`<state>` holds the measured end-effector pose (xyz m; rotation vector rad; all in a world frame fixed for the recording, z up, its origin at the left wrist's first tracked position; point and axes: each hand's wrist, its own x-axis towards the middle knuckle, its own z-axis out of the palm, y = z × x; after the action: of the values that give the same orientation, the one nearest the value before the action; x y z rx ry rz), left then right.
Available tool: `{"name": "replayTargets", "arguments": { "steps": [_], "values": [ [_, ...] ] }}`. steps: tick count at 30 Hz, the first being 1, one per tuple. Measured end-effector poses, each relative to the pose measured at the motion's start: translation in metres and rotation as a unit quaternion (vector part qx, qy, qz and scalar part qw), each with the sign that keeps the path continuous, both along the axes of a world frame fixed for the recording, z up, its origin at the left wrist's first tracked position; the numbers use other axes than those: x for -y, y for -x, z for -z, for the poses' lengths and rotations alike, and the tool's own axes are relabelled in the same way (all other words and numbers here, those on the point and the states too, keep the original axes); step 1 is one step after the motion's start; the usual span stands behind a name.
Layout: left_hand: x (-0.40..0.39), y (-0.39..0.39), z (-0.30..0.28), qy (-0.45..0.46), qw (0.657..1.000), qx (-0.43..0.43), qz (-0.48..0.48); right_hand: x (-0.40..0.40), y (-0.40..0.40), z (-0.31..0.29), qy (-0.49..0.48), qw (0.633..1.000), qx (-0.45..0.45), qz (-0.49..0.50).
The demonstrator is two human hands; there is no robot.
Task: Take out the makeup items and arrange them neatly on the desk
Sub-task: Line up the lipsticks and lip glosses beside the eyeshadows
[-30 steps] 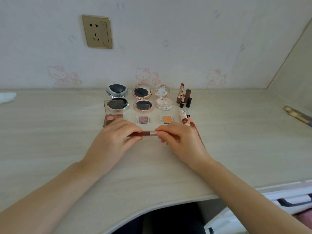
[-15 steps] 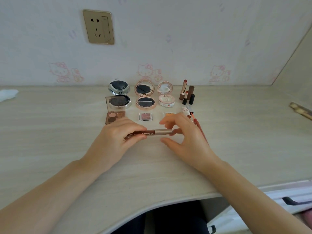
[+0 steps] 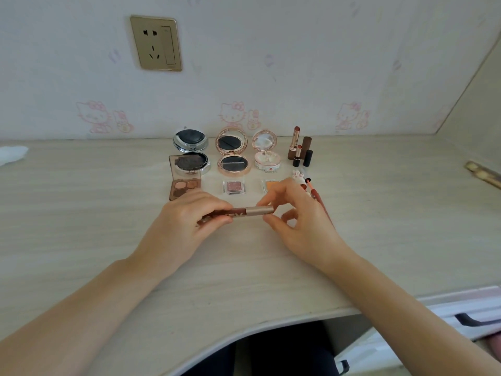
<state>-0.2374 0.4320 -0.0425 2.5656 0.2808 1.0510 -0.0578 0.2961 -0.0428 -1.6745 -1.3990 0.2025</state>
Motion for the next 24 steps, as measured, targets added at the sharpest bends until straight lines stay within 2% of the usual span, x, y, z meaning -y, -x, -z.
{"name": "replayTargets", "arguments": {
  "steps": [4, 8, 16, 21, 24],
  "values": [
    [0.0029, -0.0004, -0.0014, -0.013, 1.0, -0.01, 0.01, 0.0012, 0.0032, -0.0016, 0.022, 0.998, -0.056, 0.001],
    [0.0052, -0.0002, -0.0028, -0.024, 1.0, -0.013, 0.014, 0.0021, 0.0044, -0.0029, 0.039, 0.999, 0.001, 0.004],
    [0.005, -0.0004, -0.003, -0.017, 1.0, -0.003, 0.007, 0.0007, 0.0001, -0.0018, 0.005, 0.999, -0.039, -0.034],
    [0.0061, -0.0001, -0.0036, -0.024, 1.0, 0.003, 0.007, 0.0002, 0.0008, -0.0019, 0.039, 0.994, -0.089, -0.048],
    [0.0064, -0.0012, -0.0036, -0.028, 1.0, -0.001, 0.01, 0.0002, 0.0021, -0.0039, 0.013, 0.994, -0.093, -0.054]
  ]
}}
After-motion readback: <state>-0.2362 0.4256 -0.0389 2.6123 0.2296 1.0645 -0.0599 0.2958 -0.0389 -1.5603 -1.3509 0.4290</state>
